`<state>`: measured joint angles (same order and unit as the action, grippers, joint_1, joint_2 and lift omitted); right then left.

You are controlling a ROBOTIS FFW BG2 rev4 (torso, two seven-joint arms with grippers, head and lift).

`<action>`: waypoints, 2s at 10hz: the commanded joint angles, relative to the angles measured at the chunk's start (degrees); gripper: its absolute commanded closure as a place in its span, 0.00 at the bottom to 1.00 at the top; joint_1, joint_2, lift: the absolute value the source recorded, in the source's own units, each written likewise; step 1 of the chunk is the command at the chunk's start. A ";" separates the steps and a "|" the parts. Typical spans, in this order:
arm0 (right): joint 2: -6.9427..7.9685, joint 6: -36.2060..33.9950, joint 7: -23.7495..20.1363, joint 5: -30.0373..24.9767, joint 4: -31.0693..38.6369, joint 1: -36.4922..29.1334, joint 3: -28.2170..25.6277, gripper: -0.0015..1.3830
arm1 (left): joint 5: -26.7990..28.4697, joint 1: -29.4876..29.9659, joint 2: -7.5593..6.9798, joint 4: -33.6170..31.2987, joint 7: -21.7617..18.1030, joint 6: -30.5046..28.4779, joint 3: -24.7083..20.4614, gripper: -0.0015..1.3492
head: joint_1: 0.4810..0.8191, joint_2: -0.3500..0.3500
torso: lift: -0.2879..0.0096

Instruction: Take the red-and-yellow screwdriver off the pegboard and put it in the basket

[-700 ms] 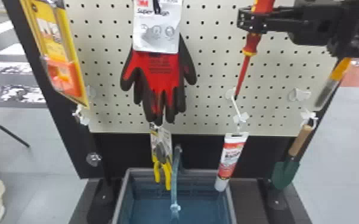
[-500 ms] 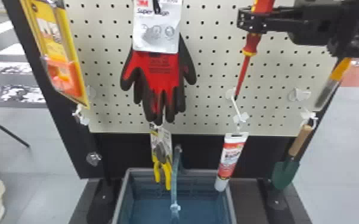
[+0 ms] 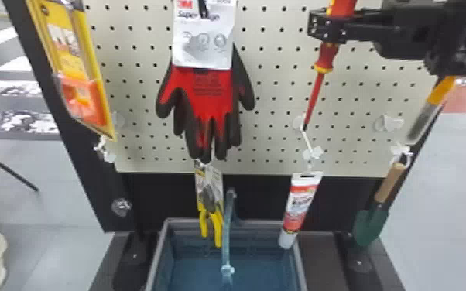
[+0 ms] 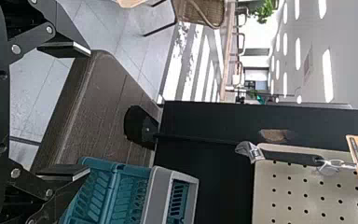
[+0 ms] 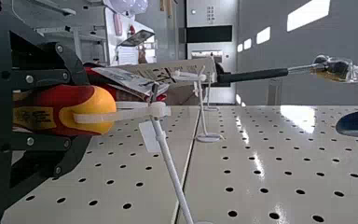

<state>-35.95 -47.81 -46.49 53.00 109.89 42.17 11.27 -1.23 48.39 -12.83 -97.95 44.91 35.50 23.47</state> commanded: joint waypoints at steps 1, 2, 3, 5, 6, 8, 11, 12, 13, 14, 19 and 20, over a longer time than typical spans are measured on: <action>-0.08 0.00 0.00 0.00 0.29 0.01 -0.28 0.81 | -0.09 0.00 0.00 0.00 0.00 0.01 0.00 0.29 | 0.20 0.50 | 0.63; -0.26 0.00 0.53 0.62 0.86 -0.12 -0.37 0.81 | -0.09 0.12 -0.09 0.00 0.00 0.01 -0.09 0.29 | 0.20 0.50 | 0.63; -0.35 0.00 0.97 1.41 1.42 -0.12 -0.37 0.81 | -0.09 0.12 0.00 0.00 0.00 -0.08 -0.09 0.29 | 0.20 0.50 | 0.63; -0.43 0.00 1.23 1.41 1.70 0.25 -0.37 0.81 | -0.09 0.00 -0.09 0.00 0.00 -0.16 0.00 0.29 | 0.20 0.50 | 0.63; -0.61 0.00 1.41 1.41 1.98 0.62 -0.37 0.81 | -0.09 0.00 -0.18 0.00 0.00 -0.16 0.00 0.29 | 0.20 0.50 | 0.63; -0.70 0.00 2.02 2.46 2.83 1.11 -0.37 0.81 | -0.18 0.00 -0.35 0.00 0.00 -0.16 0.09 0.29 | 0.20 0.50 | 0.63; -1.05 -0.35 3.69 3.08 7.47 -1.59 -3.62 0.81 | -0.26 0.00 -0.44 0.00 0.00 -0.16 0.09 0.29 | 0.20 0.50 | 0.63; -0.96 -0.88 4.83 3.69 10.42 -4.92 -6.43 0.81 | -0.26 0.00 -0.44 0.00 0.00 -0.16 0.18 0.29 | 0.20 0.50 | 0.63; -0.61 -0.97 6.33 5.10 13.23 -9.35 -9.33 0.81 | -0.26 -0.13 -0.44 0.00 0.00 -0.25 0.18 0.29 | 0.20 0.50 | 0.63; 0.01 -1.05 6.77 5.36 14.22 -12.05 -10.74 0.81 | -0.26 -0.13 -0.35 0.00 0.00 -0.25 0.18 0.29 | 0.20 0.50 | 0.63; 8.18 1.32 11.07 5.36 22.79 -28.05 -21.99 0.81 | -0.26 -0.49 -0.18 0.00 0.00 -0.60 0.53 0.29 | 0.20 0.50 | 0.63; 10.20 1.58 11.86 5.10 23.50 -30.88 -24.10 0.81 | -0.26 -0.49 -0.09 0.00 0.00 -0.60 0.53 0.29 | 0.20 0.50 | 0.63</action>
<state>-27.09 -46.52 -34.66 58.28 132.71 13.19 -11.37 -1.48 47.90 -12.97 -97.95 44.91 34.90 24.03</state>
